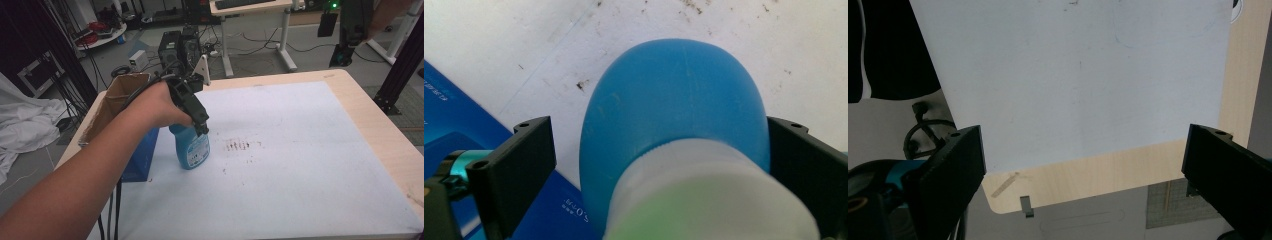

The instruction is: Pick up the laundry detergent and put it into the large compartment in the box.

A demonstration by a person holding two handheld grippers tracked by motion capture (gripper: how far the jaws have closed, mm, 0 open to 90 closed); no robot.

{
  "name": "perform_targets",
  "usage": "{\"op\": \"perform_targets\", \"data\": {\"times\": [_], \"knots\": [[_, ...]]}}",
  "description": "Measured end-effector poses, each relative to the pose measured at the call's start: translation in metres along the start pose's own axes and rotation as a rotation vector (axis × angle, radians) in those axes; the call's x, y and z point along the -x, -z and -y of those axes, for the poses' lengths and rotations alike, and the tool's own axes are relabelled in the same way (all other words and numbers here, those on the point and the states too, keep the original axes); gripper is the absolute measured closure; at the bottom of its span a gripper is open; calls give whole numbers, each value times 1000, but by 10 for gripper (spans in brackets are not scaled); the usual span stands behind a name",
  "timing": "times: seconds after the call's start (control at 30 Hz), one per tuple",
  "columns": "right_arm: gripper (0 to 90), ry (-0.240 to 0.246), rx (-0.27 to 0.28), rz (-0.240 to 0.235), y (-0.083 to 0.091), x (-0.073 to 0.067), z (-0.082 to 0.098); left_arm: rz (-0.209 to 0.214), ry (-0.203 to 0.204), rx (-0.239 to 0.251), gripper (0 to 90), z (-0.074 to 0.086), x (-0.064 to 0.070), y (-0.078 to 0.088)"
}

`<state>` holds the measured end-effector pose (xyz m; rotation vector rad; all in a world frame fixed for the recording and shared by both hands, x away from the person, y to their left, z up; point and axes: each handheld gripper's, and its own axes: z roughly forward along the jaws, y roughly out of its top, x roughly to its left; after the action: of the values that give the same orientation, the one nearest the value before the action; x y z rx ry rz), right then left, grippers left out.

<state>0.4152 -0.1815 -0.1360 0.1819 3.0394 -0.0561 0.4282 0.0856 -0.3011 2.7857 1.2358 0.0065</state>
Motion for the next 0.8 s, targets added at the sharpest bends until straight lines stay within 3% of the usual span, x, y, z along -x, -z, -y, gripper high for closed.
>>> {"op": "perform_targets", "data": {"times": [0.03,0.37,0.43,0.8], "knots": [[28,0,0,0,0,0,0,-1,-7,-4,93,0,0,1],[28,0,1,-2,-1,1,1,-7,-10,-8,96,0,-1,0],[28,3,5,-2,-2,1,1,-5,-13,-10,144,0,-1,0],[28,-2,3,-4,-3,2,1,-9,-4,-8,164,0,0,0]]}}
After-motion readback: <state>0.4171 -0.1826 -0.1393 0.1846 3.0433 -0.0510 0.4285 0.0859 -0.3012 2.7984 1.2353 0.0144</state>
